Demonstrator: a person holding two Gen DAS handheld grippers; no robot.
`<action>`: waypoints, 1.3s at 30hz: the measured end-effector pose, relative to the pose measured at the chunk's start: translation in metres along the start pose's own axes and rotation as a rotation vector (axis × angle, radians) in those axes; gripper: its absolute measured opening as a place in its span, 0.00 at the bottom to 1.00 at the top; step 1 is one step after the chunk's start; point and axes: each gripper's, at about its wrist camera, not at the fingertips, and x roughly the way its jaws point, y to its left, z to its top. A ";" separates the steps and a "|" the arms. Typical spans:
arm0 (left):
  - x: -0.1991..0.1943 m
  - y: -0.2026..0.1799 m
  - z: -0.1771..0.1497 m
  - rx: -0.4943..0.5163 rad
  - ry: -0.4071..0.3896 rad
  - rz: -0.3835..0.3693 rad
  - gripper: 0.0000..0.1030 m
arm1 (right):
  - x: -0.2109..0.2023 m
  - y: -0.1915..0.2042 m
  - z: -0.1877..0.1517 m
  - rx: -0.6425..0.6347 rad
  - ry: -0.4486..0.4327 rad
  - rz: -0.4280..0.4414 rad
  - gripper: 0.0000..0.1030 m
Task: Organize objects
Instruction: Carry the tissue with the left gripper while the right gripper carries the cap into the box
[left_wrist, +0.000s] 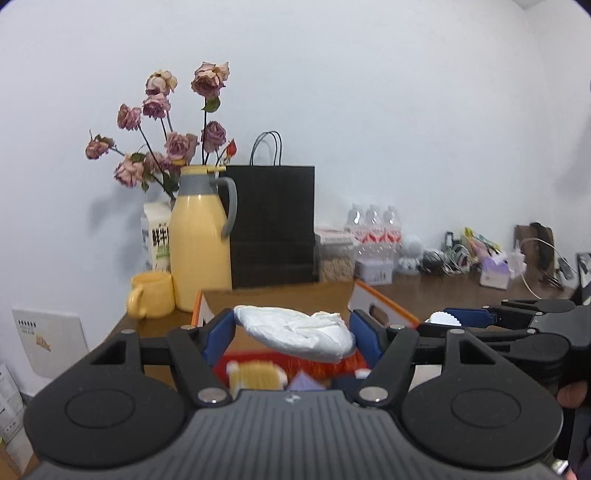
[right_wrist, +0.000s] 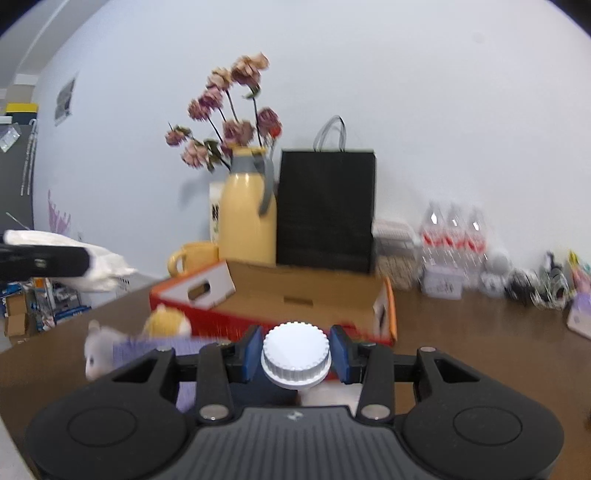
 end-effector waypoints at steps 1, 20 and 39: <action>0.008 0.001 0.004 -0.005 -0.002 0.005 0.68 | 0.006 0.001 0.007 -0.005 -0.010 0.002 0.38; 0.181 0.034 0.014 -0.205 0.140 0.155 0.68 | 0.180 0.002 0.032 0.053 0.123 -0.004 0.38; 0.186 0.031 -0.007 -0.171 0.133 0.171 1.00 | 0.192 -0.010 0.014 0.094 0.191 -0.043 0.59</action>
